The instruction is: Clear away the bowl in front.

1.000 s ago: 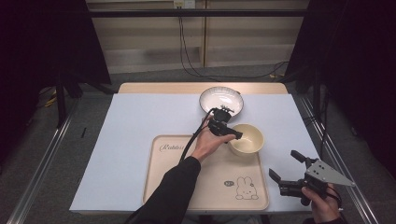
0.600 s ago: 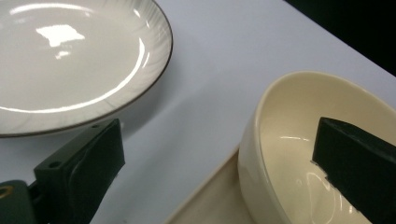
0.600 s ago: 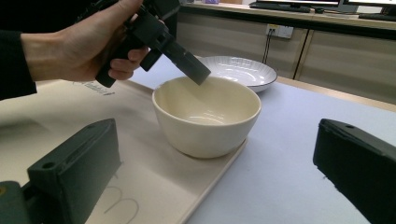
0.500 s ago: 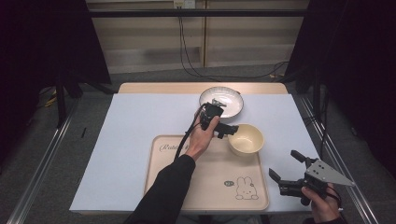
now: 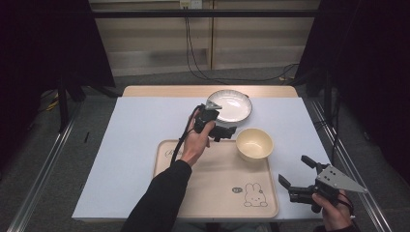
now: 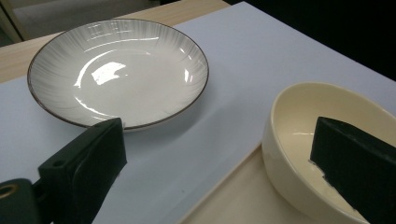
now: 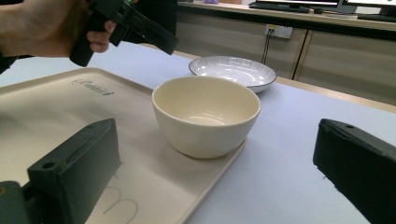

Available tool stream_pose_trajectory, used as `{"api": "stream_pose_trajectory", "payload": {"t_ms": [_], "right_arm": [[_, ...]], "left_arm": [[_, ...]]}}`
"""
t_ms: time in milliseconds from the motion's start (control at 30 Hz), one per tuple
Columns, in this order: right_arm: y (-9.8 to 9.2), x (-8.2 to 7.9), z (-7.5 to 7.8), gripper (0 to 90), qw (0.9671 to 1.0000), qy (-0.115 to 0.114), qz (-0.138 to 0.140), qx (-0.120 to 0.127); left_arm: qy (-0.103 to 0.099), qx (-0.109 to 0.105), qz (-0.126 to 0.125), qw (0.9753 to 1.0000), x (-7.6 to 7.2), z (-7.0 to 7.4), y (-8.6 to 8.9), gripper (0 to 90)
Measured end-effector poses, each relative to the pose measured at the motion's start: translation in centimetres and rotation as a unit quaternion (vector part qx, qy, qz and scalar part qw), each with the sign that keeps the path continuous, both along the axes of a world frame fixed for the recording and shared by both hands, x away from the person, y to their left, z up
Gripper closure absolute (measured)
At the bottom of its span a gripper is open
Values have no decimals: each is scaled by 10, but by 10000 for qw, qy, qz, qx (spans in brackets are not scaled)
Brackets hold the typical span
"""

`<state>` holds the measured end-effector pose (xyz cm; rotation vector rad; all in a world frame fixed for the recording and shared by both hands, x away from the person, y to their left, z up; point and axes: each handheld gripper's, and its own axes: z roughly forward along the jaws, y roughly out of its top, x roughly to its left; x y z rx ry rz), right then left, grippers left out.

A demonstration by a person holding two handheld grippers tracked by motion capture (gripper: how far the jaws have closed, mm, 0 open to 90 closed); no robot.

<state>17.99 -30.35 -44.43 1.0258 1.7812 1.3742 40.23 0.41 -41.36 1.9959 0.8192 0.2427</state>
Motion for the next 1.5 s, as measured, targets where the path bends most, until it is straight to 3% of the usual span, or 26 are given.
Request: {"api": "stream_pose_trajectory", "payload": {"t_ms": [33, 133, 167, 233, 333, 367, 400, 467, 600, 667, 1000, 1100, 1167, 1300, 1333, 1400, 1500], "right_arm": [[0, 0, 0, 0, 10000, -2, -3, 3], [0, 0, 0, 0, 10000, 4, 5, 9], [0, 0, 0, 0, 10000, 3, 7, 11], [0, 0, 0, 0, 10000, 0, 6, 9], [0, 0, 0, 0, 10000, 13, 25, 17], [1, 0, 0, 0, 10000, 8, 29, 17], [1, 0, 0, 0, 10000, 15, 34, 20], [1, 0, 0, 0, 10000, 15, 31, 19], [1, 0, 1, 0, 10000, 24, 23, 10], [1, 0, 1, 0, 10000, 27, 0, 3], [1, 0, 1, 0, 10000, 26, 2, 10], [1, 0, 1, 0, 10000, 15, 10, 8], [1, 1, 1, 0, 10000, 9, 14, -6], [2, 0, 1, 0, 10000, 5, -9, -19], [1, 0, 1, 0, 10000, -5, 5, -4], [1, 0, 1, 0, 10000, -5, 5, -4], [1, 1, 0, 0, 10000, -7, 5, -8]], "left_arm": [[-56, -132, 86, 9999, -2, 5, 7, 34], [-114, -175, 101, 9997, -5, 11, 14, 33], [-243, -162, 222, 9993, -8, 16, 20, 33], [-259, -170, 266, 9992, -9, 19, 24, 34], [-257, -344, 282, 9987, -12, 21, 35, 31], [-276, -308, 283, 9987, -14, 22, 38, 31], [-363, -85, 426, 9984, -16, 21, 43, 31], [-474, 5, 506, 9976, -20, 20, 47, 32], [-466, -112, 462, 9978, -23, 17, 58, 17], [-681, 35, 428, 9968, -27, 15, 67, 22], [-852, 49, 551, 9948, -43, 12, 93, 15], [-1030, 154, 703, 9921, -48, 11, 99, 18], [-984, -4, 866, 9914, -51, 11, 103, 15], [-1151, 70, 996, 9883, -60, 11, 111, 14], [-1130, -76, 1086, 9876, -65, 10, 117, 25], [-1124, -91, 1119, 9873, -67, 10, 120, 22], [-1213, -204, 1283, 9841, -75, 11, 129, 17]]}}
